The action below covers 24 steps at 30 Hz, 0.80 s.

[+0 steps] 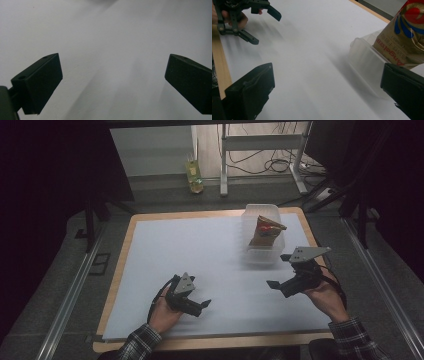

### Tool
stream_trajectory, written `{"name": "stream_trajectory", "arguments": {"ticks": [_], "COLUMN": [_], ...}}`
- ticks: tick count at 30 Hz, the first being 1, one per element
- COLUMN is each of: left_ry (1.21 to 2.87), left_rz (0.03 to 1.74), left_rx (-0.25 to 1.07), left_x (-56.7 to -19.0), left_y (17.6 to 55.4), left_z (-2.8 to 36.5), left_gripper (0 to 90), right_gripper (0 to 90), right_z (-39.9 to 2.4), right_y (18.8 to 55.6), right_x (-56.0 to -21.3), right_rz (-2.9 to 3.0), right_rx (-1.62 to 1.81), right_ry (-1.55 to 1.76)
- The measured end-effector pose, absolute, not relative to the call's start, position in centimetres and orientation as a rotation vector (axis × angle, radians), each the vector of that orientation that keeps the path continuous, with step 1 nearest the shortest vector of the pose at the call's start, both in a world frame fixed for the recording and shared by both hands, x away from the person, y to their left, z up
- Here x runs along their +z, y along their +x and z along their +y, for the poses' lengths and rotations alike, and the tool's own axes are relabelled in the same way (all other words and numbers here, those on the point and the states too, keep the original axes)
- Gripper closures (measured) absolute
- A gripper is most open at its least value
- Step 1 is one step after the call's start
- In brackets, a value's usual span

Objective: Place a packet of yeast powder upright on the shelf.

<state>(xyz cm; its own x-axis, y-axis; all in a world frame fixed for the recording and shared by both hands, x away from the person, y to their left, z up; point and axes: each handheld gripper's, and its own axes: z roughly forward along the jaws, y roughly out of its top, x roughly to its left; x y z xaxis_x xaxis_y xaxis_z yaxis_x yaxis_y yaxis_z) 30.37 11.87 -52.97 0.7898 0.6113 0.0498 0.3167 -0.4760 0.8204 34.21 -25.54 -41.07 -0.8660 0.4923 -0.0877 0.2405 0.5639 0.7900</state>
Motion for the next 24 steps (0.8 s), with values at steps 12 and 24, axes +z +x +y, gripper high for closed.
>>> {"name": "stream_trajectory", "arguments": {"ticks": [12,24], "left_ry": [2.101,2.1], "left_rz": [0.686,0.689], "left_rx": [0.429,0.426], "left_x": [-52.9,-53.0], "left_y": [30.3,30.3], "left_z": [11.9,11.9], "left_gripper": [1.3,1.2], "right_gripper": [0.0,0.0], "right_z": [-26.1,-26.3], "right_y": [32.7,31.7], "right_x": [-42.1,-43.6], "right_rz": [2.487,2.483], "right_rx": [1.217,1.174], "right_ry": [0.623,0.647]}}
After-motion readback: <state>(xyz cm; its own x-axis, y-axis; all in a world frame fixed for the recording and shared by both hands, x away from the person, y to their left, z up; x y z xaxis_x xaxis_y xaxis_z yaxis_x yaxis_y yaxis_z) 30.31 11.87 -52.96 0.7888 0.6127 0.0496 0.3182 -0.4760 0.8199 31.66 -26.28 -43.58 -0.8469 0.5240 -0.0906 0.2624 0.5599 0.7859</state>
